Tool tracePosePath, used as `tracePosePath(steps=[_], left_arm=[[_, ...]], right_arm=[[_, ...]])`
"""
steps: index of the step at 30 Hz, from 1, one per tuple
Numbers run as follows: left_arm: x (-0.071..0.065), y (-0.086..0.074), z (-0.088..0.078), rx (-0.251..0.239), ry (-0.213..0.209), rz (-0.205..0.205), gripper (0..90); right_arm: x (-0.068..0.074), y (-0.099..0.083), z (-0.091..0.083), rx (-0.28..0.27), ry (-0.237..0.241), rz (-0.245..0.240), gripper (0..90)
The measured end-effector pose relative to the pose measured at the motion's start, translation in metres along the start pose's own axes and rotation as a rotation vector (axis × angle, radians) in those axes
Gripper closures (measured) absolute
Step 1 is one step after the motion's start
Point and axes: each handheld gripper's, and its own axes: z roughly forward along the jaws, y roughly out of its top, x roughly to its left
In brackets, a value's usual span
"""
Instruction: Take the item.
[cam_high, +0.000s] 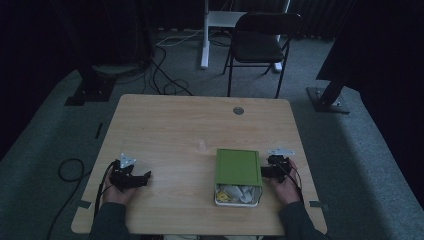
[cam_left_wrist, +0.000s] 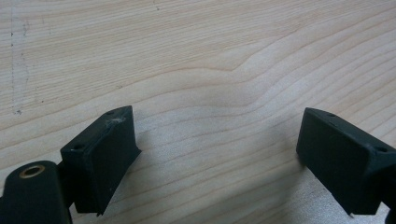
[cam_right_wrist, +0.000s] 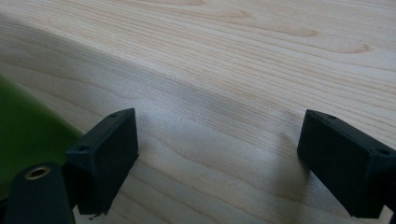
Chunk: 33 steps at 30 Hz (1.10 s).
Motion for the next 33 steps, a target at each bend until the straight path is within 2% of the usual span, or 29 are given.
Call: tracePosePath(steps=[4, 12, 18, 19, 20, 22, 24, 28, 30, 31, 33], left_arm=[[0.000, 0.000, 0.000, 0.001, -0.001, 0.001, 12.9], [-0.001, 0.001, -0.001, 0.007, -0.010, 0.010, 12.9], [-0.007, 0.003, -0.002, 0.025, -0.020, 0.022, 19.1], [-0.015, 0.005, -0.004, 0.030, -0.025, 0.056, 22.7], [-0.020, 0.007, -0.005, 0.030, -0.044, 0.072, 22.7], [-0.025, 0.008, -0.006, 0.037, -0.069, 0.085, 22.8], [-0.029, 0.010, -0.007, 0.038, -0.074, 0.092, 23.3], [-0.043, 0.014, -0.014, 0.012, -0.107, 0.108, 24.9], [-0.043, 0.014, -0.014, 0.012, -0.107, 0.108, 25.5], [-0.051, 0.018, -0.018, -0.003, -0.134, 0.123, 25.5], [-0.062, 0.021, -0.022, -0.018, -0.162, 0.150, 25.9]], right_arm=[[0.000, 0.000, 0.000, 0.001, 0.003, -0.002, 11.9], [-0.007, 0.003, 0.003, -0.001, 0.052, -0.052, 12.0], [-0.007, 0.003, 0.003, -0.001, 0.054, -0.054, 12.0], [-0.007, 0.003, 0.003, -0.001, 0.054, -0.053, 12.0], [-0.007, 0.003, 0.003, -0.001, 0.054, -0.054, 12.0], [-0.007, 0.003, 0.003, -0.001, 0.054, -0.054, 12.0], [-0.007, 0.003, 0.003, -0.001, 0.054, -0.054, 12.0], [-0.007, 0.003, 0.003, -0.001, 0.054, -0.053, 12.0], [-0.007, 0.003, 0.003, -0.001, 0.054, -0.054, 12.0], [-0.007, 0.003, 0.003, -0.001, 0.054, -0.054, 12.0], [-0.007, 0.003, 0.003, -0.001, 0.054, -0.054, 12.0]])
